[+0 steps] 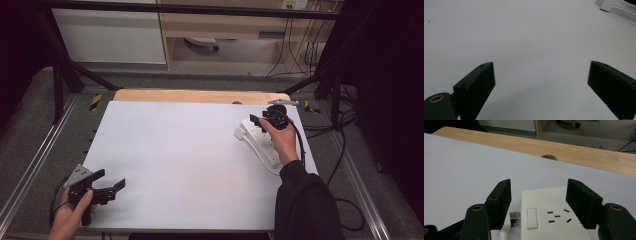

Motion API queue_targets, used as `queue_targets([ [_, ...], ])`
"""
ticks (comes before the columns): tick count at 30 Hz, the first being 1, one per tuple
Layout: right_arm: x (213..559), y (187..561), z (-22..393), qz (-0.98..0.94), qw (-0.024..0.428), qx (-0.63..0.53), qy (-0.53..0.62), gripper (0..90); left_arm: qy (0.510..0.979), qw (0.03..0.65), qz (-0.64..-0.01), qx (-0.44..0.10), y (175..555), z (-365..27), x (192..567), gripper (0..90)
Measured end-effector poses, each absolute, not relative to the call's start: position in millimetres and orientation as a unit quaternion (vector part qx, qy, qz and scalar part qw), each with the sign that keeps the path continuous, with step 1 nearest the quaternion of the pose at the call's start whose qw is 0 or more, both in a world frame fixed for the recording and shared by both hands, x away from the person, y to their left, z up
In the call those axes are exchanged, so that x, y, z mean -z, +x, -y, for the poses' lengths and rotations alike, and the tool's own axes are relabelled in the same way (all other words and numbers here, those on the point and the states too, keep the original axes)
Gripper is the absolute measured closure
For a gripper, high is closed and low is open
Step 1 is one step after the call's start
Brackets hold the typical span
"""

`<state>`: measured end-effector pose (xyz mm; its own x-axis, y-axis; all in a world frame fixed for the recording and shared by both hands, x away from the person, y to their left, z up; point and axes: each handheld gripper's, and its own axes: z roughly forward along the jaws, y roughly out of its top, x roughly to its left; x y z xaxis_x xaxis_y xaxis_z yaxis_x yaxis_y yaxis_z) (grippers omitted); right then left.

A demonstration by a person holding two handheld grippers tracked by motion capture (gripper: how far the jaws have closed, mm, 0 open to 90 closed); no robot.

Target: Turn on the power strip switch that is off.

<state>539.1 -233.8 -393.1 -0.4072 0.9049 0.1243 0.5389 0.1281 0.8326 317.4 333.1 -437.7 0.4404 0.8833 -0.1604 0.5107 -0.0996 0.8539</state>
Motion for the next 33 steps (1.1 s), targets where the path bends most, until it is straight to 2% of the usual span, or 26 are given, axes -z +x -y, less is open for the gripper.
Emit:
queue_targets([
  [11, 399, 542, 227, -0.727, 0.212, -0.425, 0.495, 46.4, 0.716, 0.458, -0.487, -0.202, 317, -333, 438, 7.4],
  [33, 408, 544, 219, -0.738, 0.208, -0.420, 0.487, 75.6, 0.718, 0.457, -0.485, -0.202, 317, -332, 438, 7.4],
])
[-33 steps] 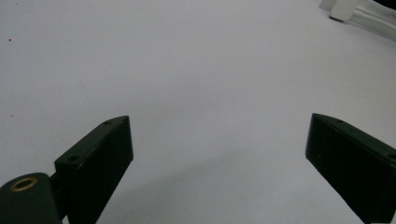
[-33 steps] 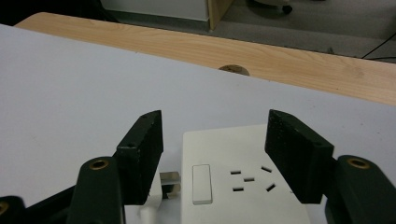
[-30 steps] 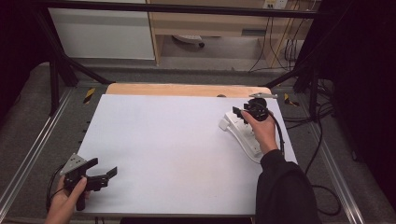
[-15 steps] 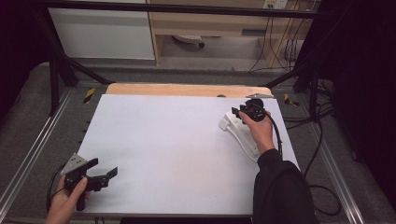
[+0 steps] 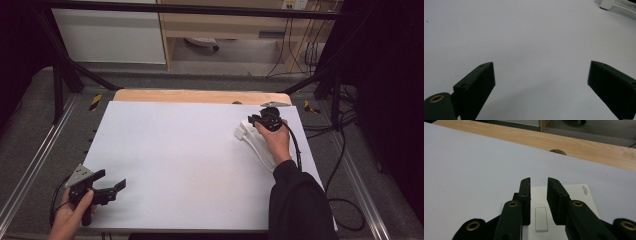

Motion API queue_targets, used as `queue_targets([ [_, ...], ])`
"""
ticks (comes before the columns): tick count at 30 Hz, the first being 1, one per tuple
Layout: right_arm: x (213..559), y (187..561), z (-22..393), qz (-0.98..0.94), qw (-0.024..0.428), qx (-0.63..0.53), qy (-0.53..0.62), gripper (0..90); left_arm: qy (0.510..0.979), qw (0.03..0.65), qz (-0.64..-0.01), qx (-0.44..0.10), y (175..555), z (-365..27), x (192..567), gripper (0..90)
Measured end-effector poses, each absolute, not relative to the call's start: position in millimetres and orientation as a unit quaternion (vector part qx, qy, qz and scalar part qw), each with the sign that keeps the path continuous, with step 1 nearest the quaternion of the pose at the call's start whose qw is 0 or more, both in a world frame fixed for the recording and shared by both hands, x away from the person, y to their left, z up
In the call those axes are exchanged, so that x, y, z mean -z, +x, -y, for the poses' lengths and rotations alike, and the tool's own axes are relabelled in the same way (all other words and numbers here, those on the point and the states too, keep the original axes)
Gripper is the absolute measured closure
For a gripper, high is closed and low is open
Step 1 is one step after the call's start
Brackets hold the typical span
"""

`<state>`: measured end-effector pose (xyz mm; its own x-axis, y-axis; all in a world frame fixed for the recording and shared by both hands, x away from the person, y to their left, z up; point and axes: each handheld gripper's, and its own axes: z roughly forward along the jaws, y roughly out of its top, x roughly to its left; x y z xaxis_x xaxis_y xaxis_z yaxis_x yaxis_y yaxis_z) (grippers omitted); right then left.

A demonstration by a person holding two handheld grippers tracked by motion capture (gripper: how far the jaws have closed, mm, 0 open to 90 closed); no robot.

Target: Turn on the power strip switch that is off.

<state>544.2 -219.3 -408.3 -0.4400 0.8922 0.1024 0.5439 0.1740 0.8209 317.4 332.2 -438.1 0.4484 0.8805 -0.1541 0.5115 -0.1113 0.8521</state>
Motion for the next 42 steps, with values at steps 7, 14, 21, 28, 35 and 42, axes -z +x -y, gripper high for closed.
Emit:
queue_targets([
  [7, 412, 543, 221, -0.743, 0.206, -0.413, 0.485, 83.7, 0.718, 0.457, -0.485, -0.202, 317, -332, 438, 7.4],
  [14, 414, 541, 222, -0.749, 0.204, -0.403, 0.485, 88.6, 0.718, 0.457, -0.485, -0.202, 317, -332, 438, 7.5],
  [21, 418, 540, 222, -0.753, 0.197, -0.395, 0.489, 90.0, 0.718, 0.457, -0.485, -0.202, 317, -332, 438, 7.4],
  [28, 424, 538, 225, -0.756, 0.194, -0.385, 0.493, 90.0, 0.718, 0.456, -0.485, -0.202, 317, -332, 438, 7.4],
  [35, 426, 537, 226, -0.759, 0.194, -0.380, 0.492, 90.0, 0.718, 0.456, -0.485, -0.202, 317, -332, 438, 7.4],
  [42, 427, 537, 225, -0.762, 0.191, -0.376, 0.492, 90.0, 0.718, 0.456, -0.485, -0.202, 317, -333, 438, 7.4],
])
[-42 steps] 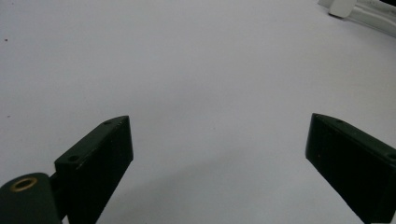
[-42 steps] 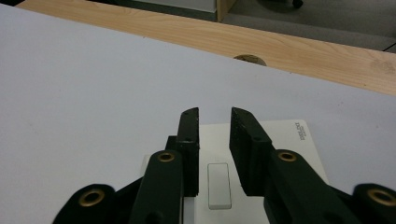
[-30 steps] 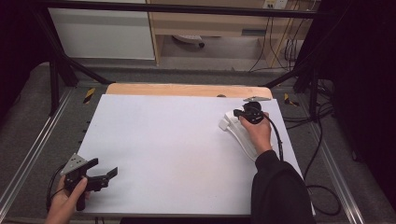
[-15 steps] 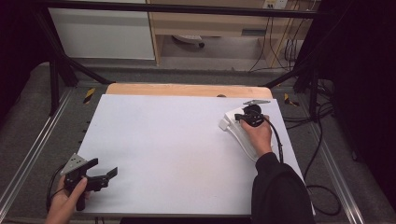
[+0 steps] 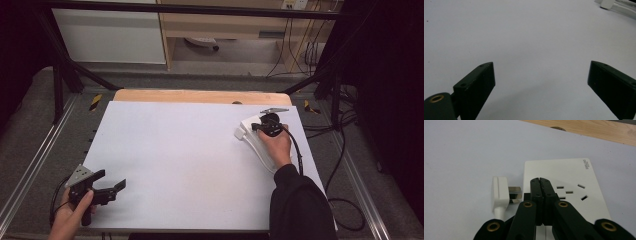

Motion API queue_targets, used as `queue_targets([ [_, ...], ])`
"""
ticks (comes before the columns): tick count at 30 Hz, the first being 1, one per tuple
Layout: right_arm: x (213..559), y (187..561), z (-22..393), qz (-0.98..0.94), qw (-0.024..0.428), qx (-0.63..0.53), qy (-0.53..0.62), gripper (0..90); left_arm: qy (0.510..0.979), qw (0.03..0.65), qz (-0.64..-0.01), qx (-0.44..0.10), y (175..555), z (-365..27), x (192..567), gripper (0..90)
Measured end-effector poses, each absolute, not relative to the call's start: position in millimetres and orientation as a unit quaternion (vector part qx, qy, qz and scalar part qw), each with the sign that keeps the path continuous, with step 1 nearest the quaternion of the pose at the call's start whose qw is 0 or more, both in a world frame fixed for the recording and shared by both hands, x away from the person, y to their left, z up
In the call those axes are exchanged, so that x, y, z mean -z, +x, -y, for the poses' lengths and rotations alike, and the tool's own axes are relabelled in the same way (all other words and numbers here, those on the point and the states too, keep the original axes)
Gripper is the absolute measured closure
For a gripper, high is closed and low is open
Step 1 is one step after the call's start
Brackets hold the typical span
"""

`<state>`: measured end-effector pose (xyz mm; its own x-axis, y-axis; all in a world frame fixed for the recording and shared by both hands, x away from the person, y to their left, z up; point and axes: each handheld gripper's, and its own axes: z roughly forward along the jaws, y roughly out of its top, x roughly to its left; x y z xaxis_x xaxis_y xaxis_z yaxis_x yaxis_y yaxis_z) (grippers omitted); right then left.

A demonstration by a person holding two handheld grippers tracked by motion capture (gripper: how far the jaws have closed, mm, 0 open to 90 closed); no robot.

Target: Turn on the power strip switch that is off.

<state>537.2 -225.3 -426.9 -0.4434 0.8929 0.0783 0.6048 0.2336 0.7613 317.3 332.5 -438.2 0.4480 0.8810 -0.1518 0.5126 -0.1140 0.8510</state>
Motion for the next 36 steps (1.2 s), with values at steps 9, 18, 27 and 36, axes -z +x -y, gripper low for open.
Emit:
queue_targets([
  [9, 428.8, 536.9, 223.5, -0.766, 0.190, -0.372, 0.489, 90.0, 0.718, 0.455, -0.485, -0.202, 317.3, -332.4, 438.3, 7.4],
  [18, 428.5, 536.3, 223.2, -0.767, 0.192, -0.370, 0.487, 90.0, 0.719, 0.455, -0.485, -0.202, 317.5, -332.4, 438.5, 7.4],
  [27, 428.7, 536.2, 223.1, -0.768, 0.193, -0.370, 0.487, 90.0, 0.720, 0.454, -0.484, -0.202, 317.3, -332.2, 438.6, 7.4],
  [36, 428.8, 536.0, 223.0, -0.769, 0.194, -0.368, 0.486, 90.0, 0.720, 0.453, -0.485, -0.203, 317.2, -332.2, 438.6, 7.4],
])
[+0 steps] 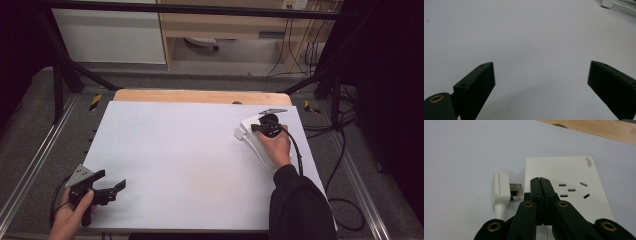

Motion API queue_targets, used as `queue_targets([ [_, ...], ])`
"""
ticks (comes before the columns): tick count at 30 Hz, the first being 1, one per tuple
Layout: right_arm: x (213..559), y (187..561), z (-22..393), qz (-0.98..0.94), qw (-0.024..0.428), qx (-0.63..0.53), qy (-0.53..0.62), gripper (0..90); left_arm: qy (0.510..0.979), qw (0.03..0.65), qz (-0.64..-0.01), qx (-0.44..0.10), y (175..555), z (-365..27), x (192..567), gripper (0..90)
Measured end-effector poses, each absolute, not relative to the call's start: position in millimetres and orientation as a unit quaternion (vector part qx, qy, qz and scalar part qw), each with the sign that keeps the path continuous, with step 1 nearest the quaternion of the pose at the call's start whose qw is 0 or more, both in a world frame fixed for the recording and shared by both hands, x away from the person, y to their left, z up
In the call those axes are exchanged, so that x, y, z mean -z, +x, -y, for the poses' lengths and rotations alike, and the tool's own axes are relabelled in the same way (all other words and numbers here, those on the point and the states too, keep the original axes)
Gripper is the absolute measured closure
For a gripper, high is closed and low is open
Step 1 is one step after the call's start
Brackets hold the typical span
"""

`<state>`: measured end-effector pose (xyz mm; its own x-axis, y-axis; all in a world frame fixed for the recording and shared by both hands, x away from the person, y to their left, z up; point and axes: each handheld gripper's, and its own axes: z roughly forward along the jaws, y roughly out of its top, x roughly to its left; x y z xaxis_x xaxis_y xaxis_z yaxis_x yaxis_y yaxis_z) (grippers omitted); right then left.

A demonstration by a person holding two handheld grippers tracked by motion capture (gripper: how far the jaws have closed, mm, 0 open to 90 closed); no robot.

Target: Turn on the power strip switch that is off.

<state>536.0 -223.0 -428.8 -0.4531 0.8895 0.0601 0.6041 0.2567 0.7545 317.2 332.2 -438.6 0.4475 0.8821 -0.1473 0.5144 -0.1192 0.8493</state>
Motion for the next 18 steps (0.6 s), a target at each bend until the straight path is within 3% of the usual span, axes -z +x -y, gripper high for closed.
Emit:
queue_targets([
  [18, 430.4, 535.8, 224.2, -0.771, 0.191, -0.364, 0.486, 90.0, 0.720, 0.453, -0.486, -0.202, 317.1, -331.8, 438.7, 7.4],
])
